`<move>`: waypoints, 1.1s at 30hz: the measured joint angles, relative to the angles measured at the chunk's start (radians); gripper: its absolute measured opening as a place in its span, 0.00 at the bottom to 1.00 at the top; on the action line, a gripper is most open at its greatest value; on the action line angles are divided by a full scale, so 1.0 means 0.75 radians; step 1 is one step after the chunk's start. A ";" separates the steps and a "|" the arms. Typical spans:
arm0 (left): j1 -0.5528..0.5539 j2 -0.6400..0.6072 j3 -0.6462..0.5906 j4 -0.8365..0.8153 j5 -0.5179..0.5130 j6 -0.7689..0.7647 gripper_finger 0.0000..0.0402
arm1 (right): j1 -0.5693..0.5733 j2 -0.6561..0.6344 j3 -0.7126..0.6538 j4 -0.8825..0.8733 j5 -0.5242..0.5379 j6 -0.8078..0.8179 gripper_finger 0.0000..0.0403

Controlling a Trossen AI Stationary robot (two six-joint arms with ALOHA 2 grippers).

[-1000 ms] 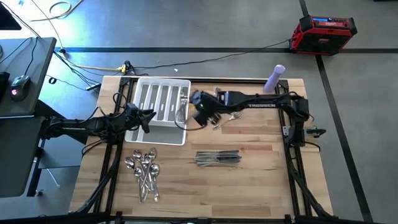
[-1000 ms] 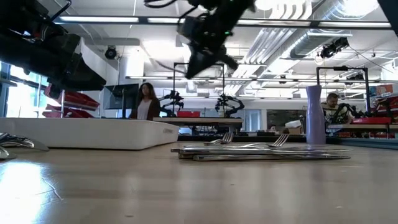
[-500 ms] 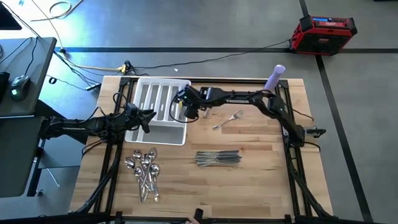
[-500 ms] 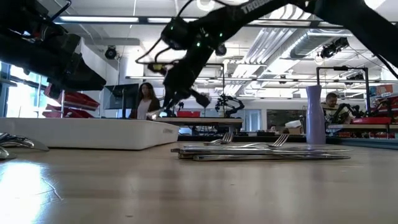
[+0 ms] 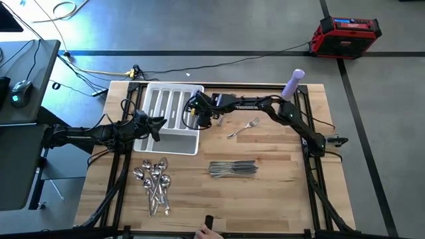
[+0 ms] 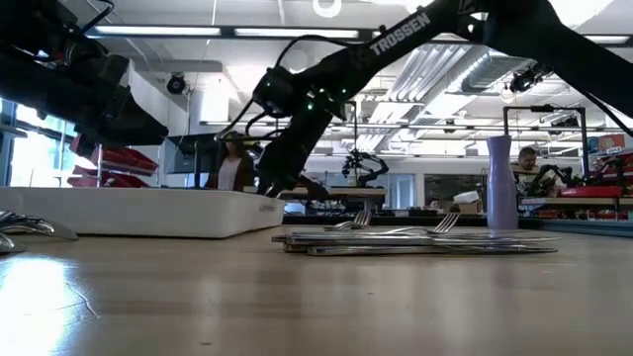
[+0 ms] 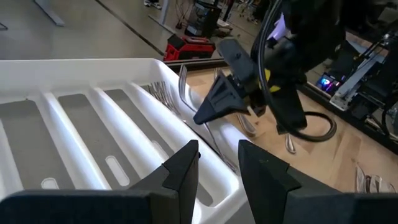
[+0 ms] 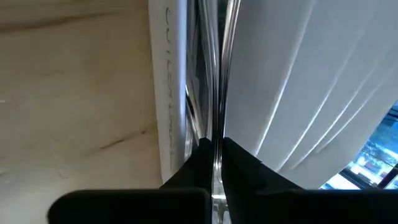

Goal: Sort silverware
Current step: Put the fork in the silverware tray

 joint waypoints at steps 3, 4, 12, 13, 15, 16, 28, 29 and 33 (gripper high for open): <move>0.000 0.000 0.000 -0.002 -0.001 0.000 0.24 | -0.003 0.000 0.000 0.032 0.003 0.006 0.00; 0.000 0.000 0.000 -0.002 -0.002 0.000 0.24 | -0.003 0.000 0.000 0.040 0.004 0.020 0.01; 0.000 0.000 0.000 -0.006 -0.008 0.000 0.24 | -0.008 -0.001 -0.001 0.097 -0.024 0.148 0.23; 0.000 0.000 0.000 -0.006 -0.008 0.000 0.24 | -0.008 -0.001 -0.001 0.099 -0.012 0.146 0.27; 0.000 0.000 0.000 -0.005 -0.008 0.000 0.24 | -0.008 -0.001 -0.001 0.111 0.038 0.138 0.33; 0.000 0.000 0.000 -0.006 -0.008 0.000 0.24 | -0.008 -0.001 -0.001 0.110 0.066 0.136 0.36; 0.000 0.000 0.000 -0.007 -0.008 -0.002 0.24 | -0.011 -0.309 -0.002 -0.308 0.015 0.572 0.38; 0.000 0.000 0.000 -0.007 -0.008 -0.008 0.24 | -0.012 -0.353 -0.001 -0.403 -0.056 0.658 0.38; 0.000 0.000 0.000 -0.008 -0.008 -0.012 0.24 | -0.018 -0.453 0.001 -0.833 -0.229 1.016 0.36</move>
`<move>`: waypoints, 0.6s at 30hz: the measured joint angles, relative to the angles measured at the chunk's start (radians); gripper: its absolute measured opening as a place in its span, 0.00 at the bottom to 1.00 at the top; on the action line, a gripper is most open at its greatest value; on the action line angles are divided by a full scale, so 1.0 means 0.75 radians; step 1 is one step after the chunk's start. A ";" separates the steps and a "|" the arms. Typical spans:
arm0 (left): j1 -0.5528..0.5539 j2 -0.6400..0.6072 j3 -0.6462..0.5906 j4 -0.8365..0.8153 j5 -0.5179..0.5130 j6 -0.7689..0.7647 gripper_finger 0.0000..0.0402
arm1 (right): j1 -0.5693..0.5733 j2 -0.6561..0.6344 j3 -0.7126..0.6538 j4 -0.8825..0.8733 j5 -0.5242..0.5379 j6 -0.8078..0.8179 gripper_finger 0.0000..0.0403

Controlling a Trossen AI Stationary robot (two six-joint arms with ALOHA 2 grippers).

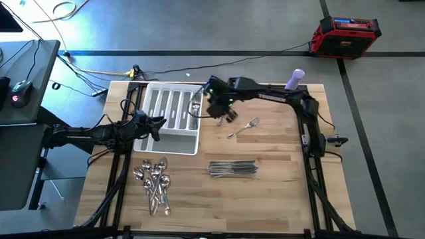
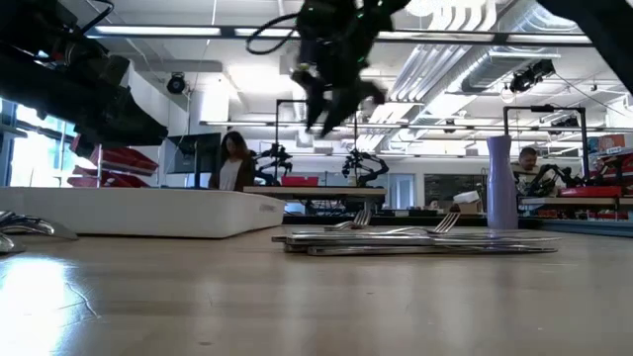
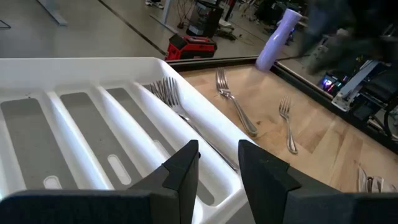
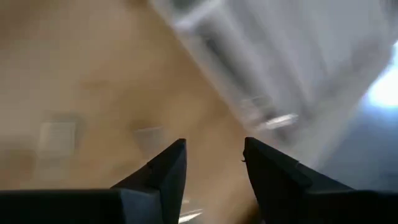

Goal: Sort silverware
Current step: Put the fork in the silverware tray

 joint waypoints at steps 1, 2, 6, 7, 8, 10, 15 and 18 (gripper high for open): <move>0.000 0.000 0.000 0.001 0.000 0.000 0.24 | -0.003 -0.003 0.000 -0.111 -0.025 0.075 0.36; 0.000 0.000 0.000 0.000 0.001 0.000 0.24 | -0.006 -0.002 -0.001 -0.211 -0.035 0.141 0.36; 0.000 0.000 0.000 -0.002 0.000 0.000 0.24 | -0.024 -0.002 -0.105 -0.375 -0.038 0.292 0.36; 0.000 0.000 0.000 -0.002 0.001 0.000 0.24 | -0.028 0.000 -0.148 -0.380 -0.041 0.306 0.36; 0.000 0.000 0.000 -0.003 0.000 -0.008 0.24 | -0.032 0.002 -0.194 -0.377 -0.038 0.307 0.36; 0.000 0.000 0.000 -0.020 0.001 -0.029 0.24 | -0.036 0.003 -0.291 -0.313 -0.029 0.301 0.36; 0.000 0.005 -0.001 -0.050 0.017 -0.046 0.24 | -0.024 0.002 -0.494 -0.032 0.002 0.373 0.36; 0.000 0.014 -0.001 -0.046 0.030 -0.046 0.24 | -0.011 0.003 -0.582 0.044 0.031 0.386 0.36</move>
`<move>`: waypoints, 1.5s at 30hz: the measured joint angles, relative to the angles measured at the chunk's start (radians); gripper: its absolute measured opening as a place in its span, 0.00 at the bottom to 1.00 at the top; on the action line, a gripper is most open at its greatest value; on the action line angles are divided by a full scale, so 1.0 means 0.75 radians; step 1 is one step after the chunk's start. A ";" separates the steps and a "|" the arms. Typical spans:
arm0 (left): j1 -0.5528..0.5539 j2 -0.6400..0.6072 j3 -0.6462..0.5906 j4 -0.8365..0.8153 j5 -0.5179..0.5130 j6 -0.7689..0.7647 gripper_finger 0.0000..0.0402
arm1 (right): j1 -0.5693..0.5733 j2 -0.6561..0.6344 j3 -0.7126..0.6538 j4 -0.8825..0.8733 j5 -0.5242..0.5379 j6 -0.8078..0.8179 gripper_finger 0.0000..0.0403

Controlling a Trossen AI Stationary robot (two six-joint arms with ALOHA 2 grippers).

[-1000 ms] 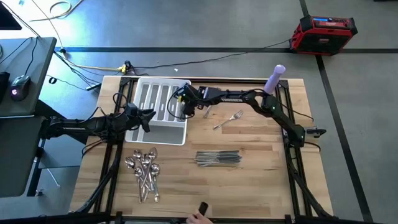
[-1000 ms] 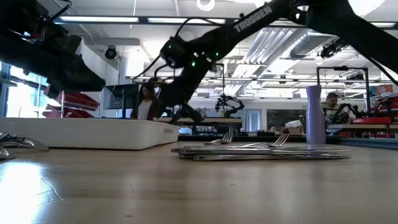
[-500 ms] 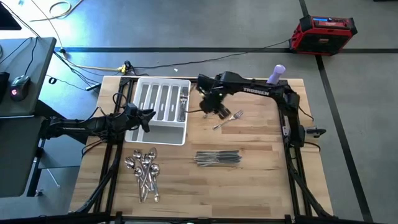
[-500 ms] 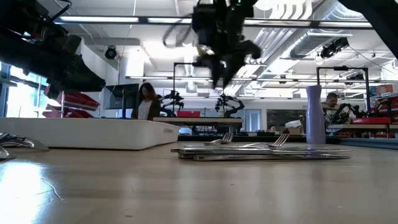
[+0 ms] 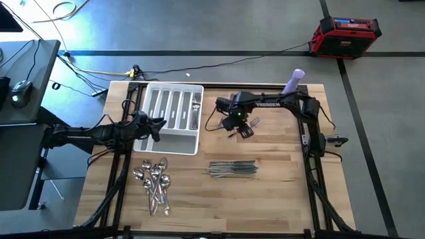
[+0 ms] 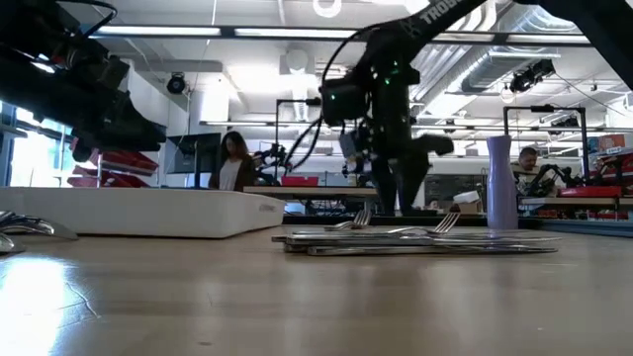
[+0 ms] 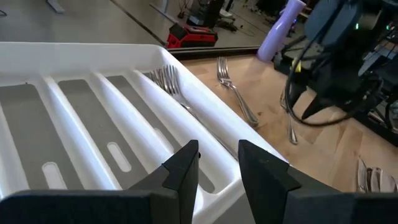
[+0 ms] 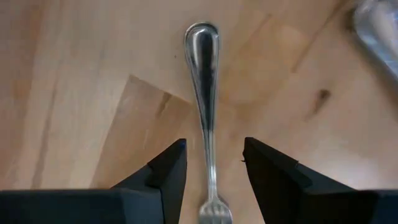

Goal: Sort silverware
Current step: Put the fork in the silverware tray

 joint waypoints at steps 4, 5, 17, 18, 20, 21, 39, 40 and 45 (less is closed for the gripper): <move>0.000 0.001 0.000 -0.004 0.000 0.000 0.24 | 0.013 0.000 -0.102 0.053 0.067 0.023 0.36; 0.000 0.001 0.000 -0.005 -0.001 0.000 0.24 | 0.013 0.000 -0.123 0.071 0.095 0.040 0.36; 0.000 0.014 0.000 -0.003 -0.004 0.000 0.24 | 0.023 -0.009 -0.226 0.225 0.208 0.060 0.07; 0.000 0.014 0.000 -0.004 -0.005 0.001 0.24 | 0.022 -0.008 -0.226 0.223 0.206 0.049 0.04; 0.000 0.015 0.000 -0.004 -0.005 0.001 0.24 | 0.033 -0.008 -0.226 0.223 0.206 0.028 0.02; 0.000 0.015 0.000 -0.003 -0.005 0.001 0.24 | 0.041 -0.015 -0.225 0.220 0.223 0.026 0.02; 0.000 0.018 0.000 -0.004 -0.024 -0.003 0.24 | 0.157 -0.083 0.289 0.526 0.481 -1.076 0.00; 0.000 0.018 0.000 -0.004 -0.025 -0.003 0.24 | 0.151 -0.067 0.310 0.574 0.475 -1.104 0.00; 0.000 0.036 0.001 -0.004 -0.034 -0.003 0.24 | 0.141 0.076 0.448 0.638 0.374 -1.269 0.00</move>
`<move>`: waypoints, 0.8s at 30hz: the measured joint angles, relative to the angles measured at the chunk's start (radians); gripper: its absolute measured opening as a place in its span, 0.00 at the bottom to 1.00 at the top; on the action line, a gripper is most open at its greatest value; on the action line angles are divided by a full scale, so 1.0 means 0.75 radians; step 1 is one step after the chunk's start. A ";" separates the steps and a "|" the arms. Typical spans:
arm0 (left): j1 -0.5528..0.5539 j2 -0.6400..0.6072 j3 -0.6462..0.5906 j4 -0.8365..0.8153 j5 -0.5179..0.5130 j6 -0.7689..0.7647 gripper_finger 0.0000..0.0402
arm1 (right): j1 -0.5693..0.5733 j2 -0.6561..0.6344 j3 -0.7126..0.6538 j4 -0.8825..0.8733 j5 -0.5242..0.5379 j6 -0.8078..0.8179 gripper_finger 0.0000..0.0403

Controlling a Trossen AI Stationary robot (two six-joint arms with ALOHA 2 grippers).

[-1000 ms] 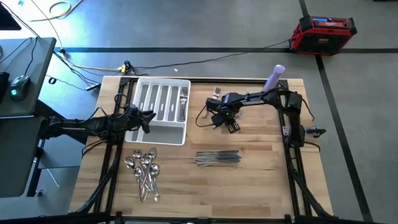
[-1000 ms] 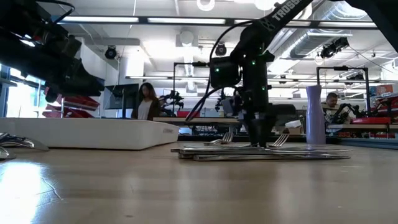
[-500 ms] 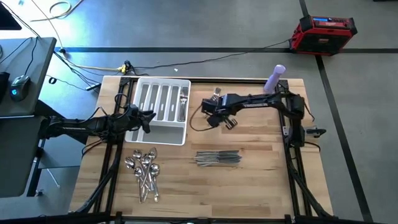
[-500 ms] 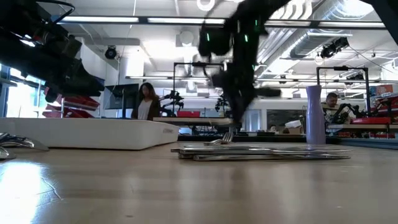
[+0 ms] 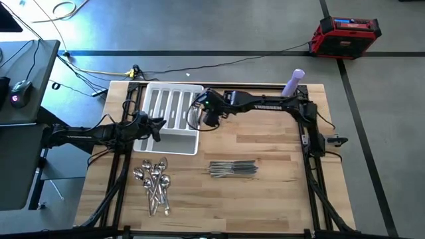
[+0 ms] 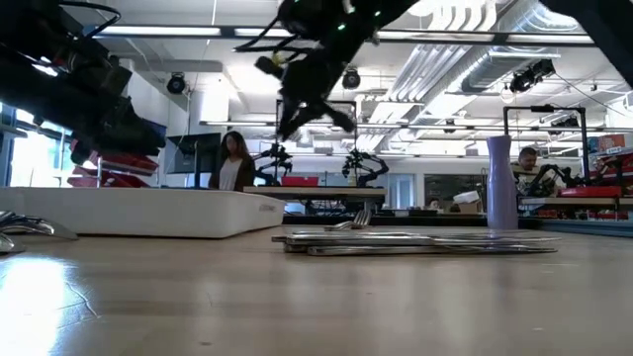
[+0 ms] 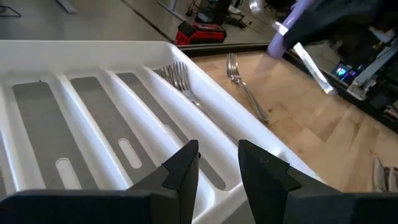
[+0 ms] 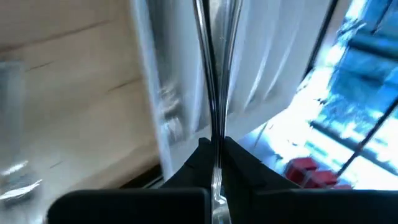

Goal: Sort silverware
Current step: Put the fork in the silverware tray

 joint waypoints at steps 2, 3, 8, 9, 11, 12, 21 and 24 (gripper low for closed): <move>0.000 0.009 0.000 0.001 -0.001 -0.007 0.24 | 0.002 0.082 0.064 -0.014 -0.004 -0.065 0.00; 0.000 0.010 0.000 -0.003 0.000 -0.006 0.24 | 0.002 0.126 0.100 -0.015 -0.007 -0.105 0.00; 0.000 0.026 0.000 -0.001 0.000 -0.010 0.24 | -0.003 0.332 0.308 -0.024 -0.006 -0.202 0.00; 0.000 0.032 0.000 0.003 -0.001 -0.011 0.24 | -0.007 0.368 0.350 -0.052 0.003 -0.197 0.00; 0.000 0.038 0.000 0.000 0.000 -0.017 0.24 | -0.021 0.428 0.426 -0.134 0.011 -0.199 0.00; 0.000 0.041 0.000 -0.001 0.000 -0.019 0.24 | -0.025 0.454 0.457 -0.155 0.012 -0.199 0.00; 0.000 0.058 0.000 -0.002 0.000 -0.031 0.24 | -0.068 0.496 0.507 -0.224 -0.036 -0.132 0.00; 0.000 0.066 0.000 0.000 0.000 -0.032 0.24 | -0.076 0.497 0.507 -0.221 -0.054 -0.066 0.00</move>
